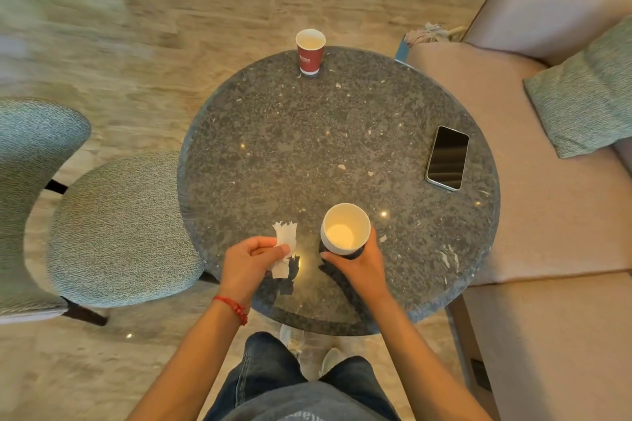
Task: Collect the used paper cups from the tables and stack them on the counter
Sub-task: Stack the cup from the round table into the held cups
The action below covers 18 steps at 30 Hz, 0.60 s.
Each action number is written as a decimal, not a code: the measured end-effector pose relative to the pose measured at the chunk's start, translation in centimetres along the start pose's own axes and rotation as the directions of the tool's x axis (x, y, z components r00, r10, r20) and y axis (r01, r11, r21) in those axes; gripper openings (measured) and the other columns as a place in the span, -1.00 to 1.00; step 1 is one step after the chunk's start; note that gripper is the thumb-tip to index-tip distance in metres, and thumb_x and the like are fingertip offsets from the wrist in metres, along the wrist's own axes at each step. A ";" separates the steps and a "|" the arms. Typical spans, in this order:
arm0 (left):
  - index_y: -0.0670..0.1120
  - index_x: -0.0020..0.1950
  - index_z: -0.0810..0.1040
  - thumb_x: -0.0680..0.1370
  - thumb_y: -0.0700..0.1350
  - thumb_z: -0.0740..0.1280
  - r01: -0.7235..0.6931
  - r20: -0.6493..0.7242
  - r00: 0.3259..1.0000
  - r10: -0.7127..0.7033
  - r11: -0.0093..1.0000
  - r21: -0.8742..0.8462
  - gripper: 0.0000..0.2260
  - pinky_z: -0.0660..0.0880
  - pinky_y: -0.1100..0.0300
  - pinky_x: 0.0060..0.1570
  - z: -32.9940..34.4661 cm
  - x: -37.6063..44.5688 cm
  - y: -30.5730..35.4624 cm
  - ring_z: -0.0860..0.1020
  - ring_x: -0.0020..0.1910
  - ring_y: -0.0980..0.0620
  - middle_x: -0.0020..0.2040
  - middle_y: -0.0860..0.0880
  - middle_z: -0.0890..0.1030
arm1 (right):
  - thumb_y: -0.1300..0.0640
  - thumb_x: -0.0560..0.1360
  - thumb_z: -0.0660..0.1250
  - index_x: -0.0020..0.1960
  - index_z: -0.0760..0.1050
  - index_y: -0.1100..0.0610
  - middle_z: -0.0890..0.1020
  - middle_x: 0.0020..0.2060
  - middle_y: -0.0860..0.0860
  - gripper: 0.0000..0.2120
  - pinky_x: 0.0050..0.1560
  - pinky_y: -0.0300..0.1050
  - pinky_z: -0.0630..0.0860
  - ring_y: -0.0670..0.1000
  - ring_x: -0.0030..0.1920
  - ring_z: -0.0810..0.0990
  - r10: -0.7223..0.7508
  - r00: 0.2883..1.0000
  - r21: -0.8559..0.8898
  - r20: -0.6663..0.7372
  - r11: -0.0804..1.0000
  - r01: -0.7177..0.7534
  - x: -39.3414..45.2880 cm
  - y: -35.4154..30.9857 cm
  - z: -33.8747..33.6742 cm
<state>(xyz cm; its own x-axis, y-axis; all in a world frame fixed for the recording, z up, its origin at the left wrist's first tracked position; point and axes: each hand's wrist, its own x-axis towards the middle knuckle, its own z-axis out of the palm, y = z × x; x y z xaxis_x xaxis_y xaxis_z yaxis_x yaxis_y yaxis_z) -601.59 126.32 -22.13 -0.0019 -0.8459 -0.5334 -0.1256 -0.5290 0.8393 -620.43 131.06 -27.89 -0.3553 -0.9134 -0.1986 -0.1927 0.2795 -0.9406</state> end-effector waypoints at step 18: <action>-0.14 -0.20 0.58 0.38 -0.28 0.46 0.000 -0.128 0.992 -0.020 0.988 -0.154 -0.90 0.49 0.25 -0.34 -0.5 -1.8 0.2 0.55 -0.33 0.05 -0.36 -0.03 0.63 | 0.07 0.30 0.54 0.16 0.31 -0.25 0.50 0.12 -0.28 -0.42 0.05 -0.34 0.49 -0.32 0.15 0.47 -0.020 0.986 0.121 0.163 0.993 0.000 -0.4 -4.0 -1.1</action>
<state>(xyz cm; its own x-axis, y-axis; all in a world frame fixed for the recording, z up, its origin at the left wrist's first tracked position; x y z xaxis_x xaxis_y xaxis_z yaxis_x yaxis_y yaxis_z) -601.11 127.69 -20.98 0.1278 -0.8369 -0.5322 0.0285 -0.5332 0.8455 -620.55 130.60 -23.77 -0.1975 -0.9548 -0.2222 -0.0801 0.2416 -0.9671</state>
